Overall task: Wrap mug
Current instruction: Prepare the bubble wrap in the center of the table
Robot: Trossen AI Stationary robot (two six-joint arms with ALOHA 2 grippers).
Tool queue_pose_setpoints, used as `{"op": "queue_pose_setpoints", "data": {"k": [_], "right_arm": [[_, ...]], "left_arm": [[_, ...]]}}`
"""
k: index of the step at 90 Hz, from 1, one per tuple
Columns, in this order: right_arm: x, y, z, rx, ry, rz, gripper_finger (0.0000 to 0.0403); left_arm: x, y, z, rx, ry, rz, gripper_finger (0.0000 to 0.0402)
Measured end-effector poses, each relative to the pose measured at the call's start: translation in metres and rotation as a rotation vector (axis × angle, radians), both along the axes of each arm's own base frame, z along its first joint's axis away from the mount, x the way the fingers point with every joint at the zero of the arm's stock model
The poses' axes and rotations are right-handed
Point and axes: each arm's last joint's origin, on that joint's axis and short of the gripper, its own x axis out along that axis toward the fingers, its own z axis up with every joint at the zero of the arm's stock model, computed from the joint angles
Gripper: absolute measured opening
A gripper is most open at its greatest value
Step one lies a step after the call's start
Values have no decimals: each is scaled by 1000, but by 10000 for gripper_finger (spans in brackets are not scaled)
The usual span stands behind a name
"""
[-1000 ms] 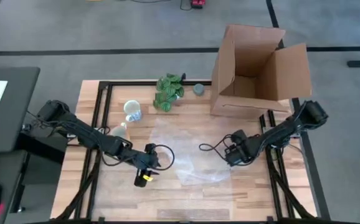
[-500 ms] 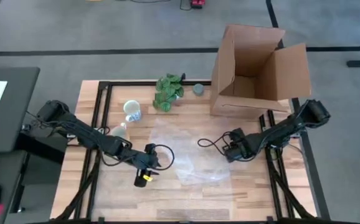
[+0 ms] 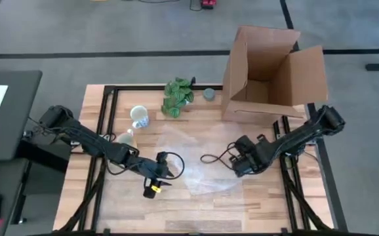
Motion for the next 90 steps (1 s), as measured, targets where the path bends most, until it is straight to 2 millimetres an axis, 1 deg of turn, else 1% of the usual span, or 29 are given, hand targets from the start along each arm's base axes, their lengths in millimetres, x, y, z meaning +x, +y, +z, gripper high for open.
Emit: {"op": "queue_pose_setpoints", "data": {"k": [14,21,29,39,49,56,61,69,75,80,90], "right_arm": [[17,33,46,-105,-133,296,0],[24,51,62,-107,-214,439,0],[31,73,75,-41,-334,606,0],[37,96,83,143,-466,815,0],[39,116,79,387,-504,980,0],[41,128,68,497,-469,1018,0],[42,136,57,545,-429,1010,0],[44,146,41,652,-378,967,0],[47,153,32,730,-353,943,0],[52,158,26,782,-363,947,0],[60,164,24,832,-421,989,0]], "left_arm": [[6,-4,17,23,-59,-36,148],[8,-6,25,41,-88,-57,148],[12,-8,39,58,-133,-80,148],[13,-13,63,95,-210,-131,148],[6,-19,92,136,-288,-198,148],[-1,-19,108,151,-315,-220,148],[-6,-16,115,164,-328,-192,148],[-11,-10,116,216,-310,-96,148],[-10,-4,113,270,-281,-4,148],[-5,2,111,305,-271,68,148],[12,17,103,334,-253,164,148]]}}
